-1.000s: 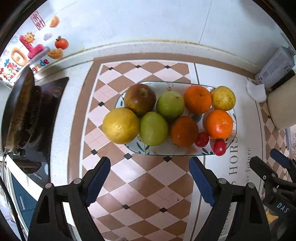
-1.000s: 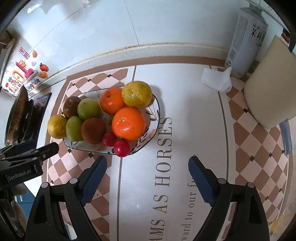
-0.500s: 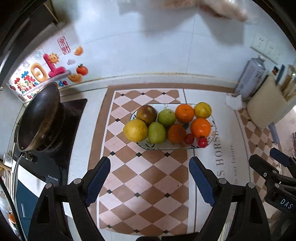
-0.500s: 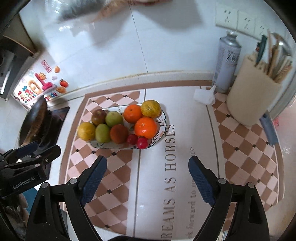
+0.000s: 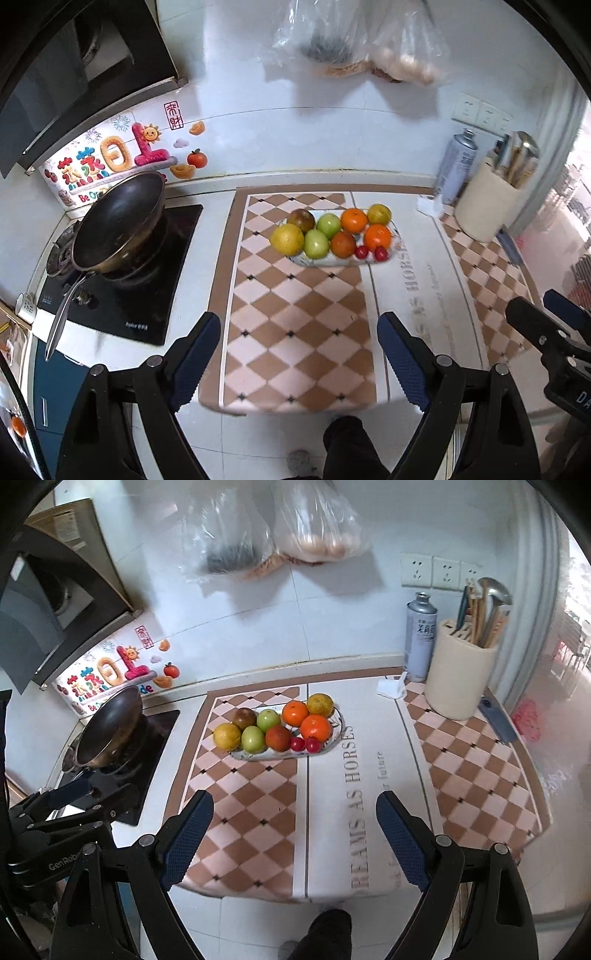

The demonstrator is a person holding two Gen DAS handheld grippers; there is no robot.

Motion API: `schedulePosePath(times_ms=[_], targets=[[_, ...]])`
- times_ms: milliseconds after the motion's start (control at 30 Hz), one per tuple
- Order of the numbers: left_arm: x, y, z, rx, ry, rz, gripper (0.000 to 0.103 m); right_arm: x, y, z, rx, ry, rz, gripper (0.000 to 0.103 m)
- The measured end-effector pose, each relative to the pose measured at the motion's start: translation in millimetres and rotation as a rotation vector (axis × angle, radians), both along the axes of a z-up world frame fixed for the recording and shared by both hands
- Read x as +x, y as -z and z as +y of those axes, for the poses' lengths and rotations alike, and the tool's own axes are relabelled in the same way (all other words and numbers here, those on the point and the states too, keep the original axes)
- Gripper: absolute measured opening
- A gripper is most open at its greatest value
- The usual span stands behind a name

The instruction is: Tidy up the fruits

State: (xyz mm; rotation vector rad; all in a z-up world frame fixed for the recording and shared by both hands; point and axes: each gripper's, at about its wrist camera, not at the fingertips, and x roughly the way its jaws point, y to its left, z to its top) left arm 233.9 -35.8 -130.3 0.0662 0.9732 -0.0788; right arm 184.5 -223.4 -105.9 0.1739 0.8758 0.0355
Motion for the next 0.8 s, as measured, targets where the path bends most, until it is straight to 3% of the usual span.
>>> schedulePosePath(times_ms=[433, 800], targets=[[-105.3, -75.5, 18.6, -0.022, -0.001, -0.124, 0.087, -130.1, -82.9, 12.8, 0.013, -0.01, -0.135, 0.092], [-163.1, -110.1, 16.0, -0.029, -0.017, -0.163, 0.087, -195.6, -139.6, 16.9, -0.019, -0.071, -0.215, 0.092]])
